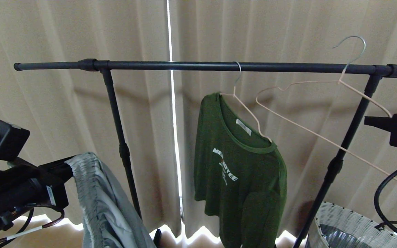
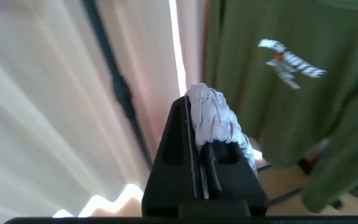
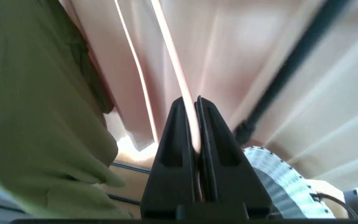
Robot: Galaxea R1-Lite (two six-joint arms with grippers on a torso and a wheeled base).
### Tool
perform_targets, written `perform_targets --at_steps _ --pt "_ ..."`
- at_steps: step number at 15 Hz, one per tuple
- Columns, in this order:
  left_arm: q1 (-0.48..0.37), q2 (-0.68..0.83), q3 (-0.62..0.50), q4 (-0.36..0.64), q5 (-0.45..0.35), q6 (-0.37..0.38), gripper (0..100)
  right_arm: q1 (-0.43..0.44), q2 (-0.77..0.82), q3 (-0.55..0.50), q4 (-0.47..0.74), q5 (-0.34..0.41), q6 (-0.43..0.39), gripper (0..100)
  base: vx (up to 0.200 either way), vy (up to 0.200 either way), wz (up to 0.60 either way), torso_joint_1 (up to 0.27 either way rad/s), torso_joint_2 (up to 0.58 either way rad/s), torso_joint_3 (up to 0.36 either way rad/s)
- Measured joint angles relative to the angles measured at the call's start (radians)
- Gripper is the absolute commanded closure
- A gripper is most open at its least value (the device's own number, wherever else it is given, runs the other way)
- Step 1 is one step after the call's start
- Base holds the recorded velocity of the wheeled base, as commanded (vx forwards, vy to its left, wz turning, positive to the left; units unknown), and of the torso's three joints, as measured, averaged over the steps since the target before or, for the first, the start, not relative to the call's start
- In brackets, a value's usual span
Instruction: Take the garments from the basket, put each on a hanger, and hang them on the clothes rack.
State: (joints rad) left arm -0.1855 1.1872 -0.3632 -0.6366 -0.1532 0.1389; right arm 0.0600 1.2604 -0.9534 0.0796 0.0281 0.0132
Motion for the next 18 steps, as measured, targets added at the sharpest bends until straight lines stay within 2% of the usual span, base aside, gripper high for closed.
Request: perform_targets --at_steps 10,18 --pt "0.014 0.000 0.010 0.000 -0.001 0.002 100 -0.021 -0.103 0.097 -0.002 0.000 0.002 100 -0.200 0.000 0.00 0.001 0.00 0.002" --pt "0.003 -0.003 0.048 -0.001 -0.002 0.038 100 -0.022 -0.166 0.187 -0.001 0.000 0.001 100 0.000 0.000 0.00 0.000 0.00 0.000"
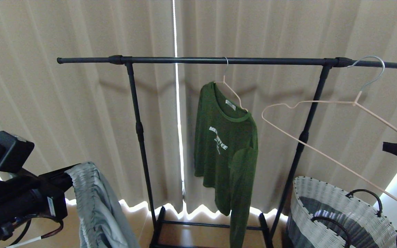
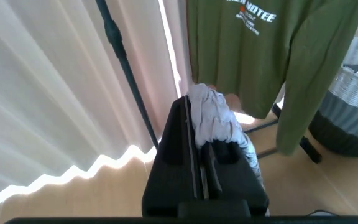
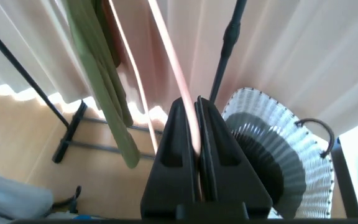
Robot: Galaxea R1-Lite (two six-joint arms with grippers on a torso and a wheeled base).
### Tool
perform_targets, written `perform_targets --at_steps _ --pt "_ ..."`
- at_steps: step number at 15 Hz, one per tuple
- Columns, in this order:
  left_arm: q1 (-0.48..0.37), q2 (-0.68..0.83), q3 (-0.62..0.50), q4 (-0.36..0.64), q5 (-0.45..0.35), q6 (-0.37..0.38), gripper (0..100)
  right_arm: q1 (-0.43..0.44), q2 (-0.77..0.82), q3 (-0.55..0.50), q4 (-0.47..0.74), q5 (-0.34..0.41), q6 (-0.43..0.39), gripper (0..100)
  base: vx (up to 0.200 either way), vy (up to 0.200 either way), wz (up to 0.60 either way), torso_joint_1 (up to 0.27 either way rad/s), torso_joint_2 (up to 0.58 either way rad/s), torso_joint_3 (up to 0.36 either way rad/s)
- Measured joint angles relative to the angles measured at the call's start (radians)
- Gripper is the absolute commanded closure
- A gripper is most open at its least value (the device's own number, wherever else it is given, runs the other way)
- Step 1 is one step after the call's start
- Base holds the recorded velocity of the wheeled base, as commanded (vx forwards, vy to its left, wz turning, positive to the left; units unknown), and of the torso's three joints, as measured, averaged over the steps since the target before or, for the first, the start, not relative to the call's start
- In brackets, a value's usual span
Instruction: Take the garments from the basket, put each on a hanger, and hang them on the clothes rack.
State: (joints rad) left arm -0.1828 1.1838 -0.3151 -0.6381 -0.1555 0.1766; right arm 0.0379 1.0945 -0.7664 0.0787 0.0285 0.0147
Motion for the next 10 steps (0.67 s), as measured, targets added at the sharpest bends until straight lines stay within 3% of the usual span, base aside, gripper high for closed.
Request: perform_targets --at_steps 2,5,7,10 --pt "-0.021 0.013 -0.034 0.015 0.006 0.000 100 0.002 -0.028 0.033 -0.002 0.001 0.001 100 0.000 0.000 0.00 0.000 0.00 0.000" --pt "-0.043 0.036 -0.179 0.188 0.038 0.009 100 0.040 -0.068 0.085 -0.083 0.013 0.001 100 0.000 0.000 0.00 0.000 0.00 0.000" --pt "-0.067 0.047 -0.315 0.351 0.048 -0.006 100 0.095 -0.073 0.104 -0.159 0.023 0.007 100 0.000 0.000 0.00 0.000 0.00 0.000" --pt "-0.133 0.109 -0.484 0.436 0.097 -0.081 100 0.219 -0.063 0.109 -0.204 0.026 0.058 100 0.000 0.000 0.00 0.000 0.00 0.000"
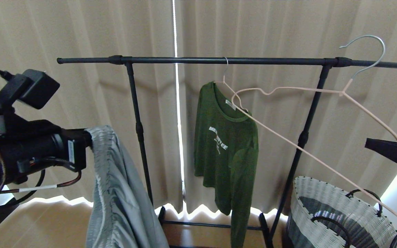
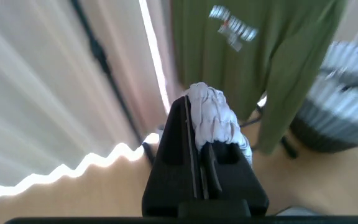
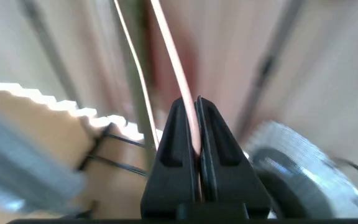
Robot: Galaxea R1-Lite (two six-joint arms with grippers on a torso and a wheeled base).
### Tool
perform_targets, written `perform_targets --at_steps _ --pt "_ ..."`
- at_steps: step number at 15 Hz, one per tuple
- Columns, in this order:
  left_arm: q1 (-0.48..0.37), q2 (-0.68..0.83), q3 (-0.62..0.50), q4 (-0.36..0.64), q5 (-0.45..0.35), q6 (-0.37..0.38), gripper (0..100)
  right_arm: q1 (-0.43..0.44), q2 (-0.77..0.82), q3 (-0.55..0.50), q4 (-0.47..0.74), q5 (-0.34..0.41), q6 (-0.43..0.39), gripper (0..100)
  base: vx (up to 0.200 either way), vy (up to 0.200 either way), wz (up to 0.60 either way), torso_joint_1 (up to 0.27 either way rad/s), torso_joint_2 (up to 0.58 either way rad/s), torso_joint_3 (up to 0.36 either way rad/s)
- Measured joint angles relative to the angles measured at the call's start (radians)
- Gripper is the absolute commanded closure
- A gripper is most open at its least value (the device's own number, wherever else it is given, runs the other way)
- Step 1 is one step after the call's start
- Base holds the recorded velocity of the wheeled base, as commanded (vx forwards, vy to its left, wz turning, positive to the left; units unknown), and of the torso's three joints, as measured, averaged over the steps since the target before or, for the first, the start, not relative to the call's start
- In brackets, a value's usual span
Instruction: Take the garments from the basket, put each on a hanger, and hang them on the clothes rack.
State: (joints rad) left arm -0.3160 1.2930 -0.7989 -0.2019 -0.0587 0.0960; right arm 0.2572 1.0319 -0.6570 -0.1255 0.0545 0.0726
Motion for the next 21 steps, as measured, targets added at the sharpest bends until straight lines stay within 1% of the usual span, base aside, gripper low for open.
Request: perform_targets --at_steps 1,3,5,7,8,10,15,17,21 --pt "-0.018 0.029 -0.031 0.002 0.036 -0.018 100 0.034 0.003 0.000 -0.001 0.000 0.008 100 0.000 0.000 0.00 0.000 0.00 0.000" --pt "-0.071 0.108 -0.102 0.003 0.124 -0.082 100 0.107 0.008 0.009 -0.003 0.000 0.021 100 0.000 0.000 0.00 0.000 0.00 0.000" --pt "-0.121 0.196 -0.184 0.003 0.221 -0.126 100 0.184 0.023 0.021 -0.003 0.000 0.046 100 0.000 0.000 0.00 0.000 0.00 0.000" --pt "-0.148 0.273 -0.260 0.004 0.334 -0.134 100 0.246 0.049 0.028 -0.005 0.000 0.081 100 0.000 0.000 0.00 0.000 0.00 0.000" --pt "-0.159 0.308 -0.296 0.005 0.378 -0.134 100 0.283 0.064 0.028 -0.005 0.000 0.108 100 0.000 0.000 0.00 0.000 0.00 0.000" --pt "-0.169 0.354 -0.334 0.005 0.397 -0.136 100 0.342 0.091 0.026 -0.006 0.000 0.136 100 0.000 0.000 0.00 0.000 0.00 0.000" --pt "-0.179 0.418 -0.364 -0.005 0.412 -0.141 100 0.420 0.140 0.024 -0.007 0.000 0.148 100 0.000 0.000 0.00 0.000 0.00 0.000" --pt "-0.181 0.438 -0.374 -0.005 0.433 -0.140 100 0.437 0.156 0.022 -0.026 0.000 0.147 100 0.000 0.000 0.00 0.000 0.00 0.000" --pt "-0.190 0.460 -0.375 -0.004 0.436 -0.140 100 0.446 0.214 0.024 -0.084 -0.004 0.147 100 0.000 0.000 0.00 0.000 0.00 0.000"
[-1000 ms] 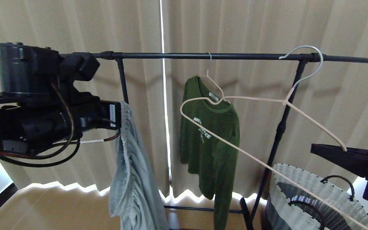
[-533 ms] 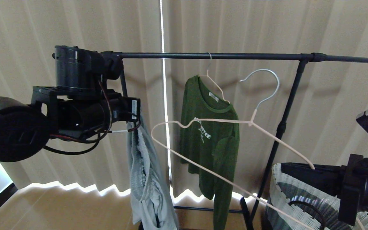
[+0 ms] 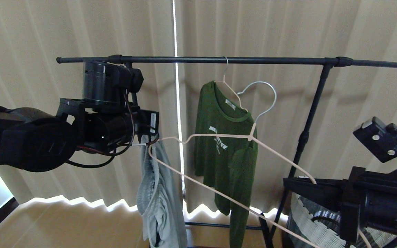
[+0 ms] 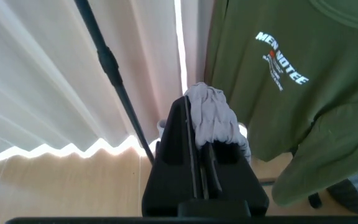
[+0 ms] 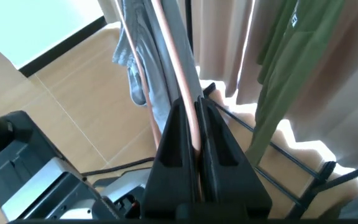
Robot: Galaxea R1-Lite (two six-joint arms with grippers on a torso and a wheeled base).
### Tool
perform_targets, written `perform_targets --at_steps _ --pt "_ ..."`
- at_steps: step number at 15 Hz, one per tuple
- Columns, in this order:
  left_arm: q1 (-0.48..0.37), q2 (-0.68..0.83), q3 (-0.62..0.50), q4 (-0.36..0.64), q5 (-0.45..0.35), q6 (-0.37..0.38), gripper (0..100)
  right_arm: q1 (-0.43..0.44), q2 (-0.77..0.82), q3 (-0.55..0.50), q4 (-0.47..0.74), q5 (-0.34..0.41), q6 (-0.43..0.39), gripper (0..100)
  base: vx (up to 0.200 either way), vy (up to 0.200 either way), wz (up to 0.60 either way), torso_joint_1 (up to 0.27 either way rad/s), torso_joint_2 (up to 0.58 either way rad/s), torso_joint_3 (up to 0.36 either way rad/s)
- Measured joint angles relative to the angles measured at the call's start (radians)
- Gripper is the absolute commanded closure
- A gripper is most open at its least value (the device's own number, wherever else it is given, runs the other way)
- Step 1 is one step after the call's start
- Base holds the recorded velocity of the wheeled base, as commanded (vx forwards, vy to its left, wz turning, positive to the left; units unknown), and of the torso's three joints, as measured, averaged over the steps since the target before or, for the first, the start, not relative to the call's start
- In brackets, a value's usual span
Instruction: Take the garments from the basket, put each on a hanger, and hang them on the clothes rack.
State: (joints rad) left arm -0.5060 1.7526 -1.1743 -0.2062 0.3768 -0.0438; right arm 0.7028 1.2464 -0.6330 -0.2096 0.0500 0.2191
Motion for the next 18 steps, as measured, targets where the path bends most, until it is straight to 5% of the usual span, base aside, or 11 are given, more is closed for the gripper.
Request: perform_targets --at_steps 10,18 --pt "0.009 -0.025 0.000 0.056 0.084 0.159 100 -0.008 0.153 -0.019 -0.082 -0.098 -0.003 100 0.000 0.000 0.00 0.000 0.00 0.000" --pt "0.005 -0.062 0.005 0.127 0.085 0.163 100 -0.014 0.216 -0.099 -0.096 -0.141 0.018 100 0.000 0.000 0.00 0.000 0.00 0.000"
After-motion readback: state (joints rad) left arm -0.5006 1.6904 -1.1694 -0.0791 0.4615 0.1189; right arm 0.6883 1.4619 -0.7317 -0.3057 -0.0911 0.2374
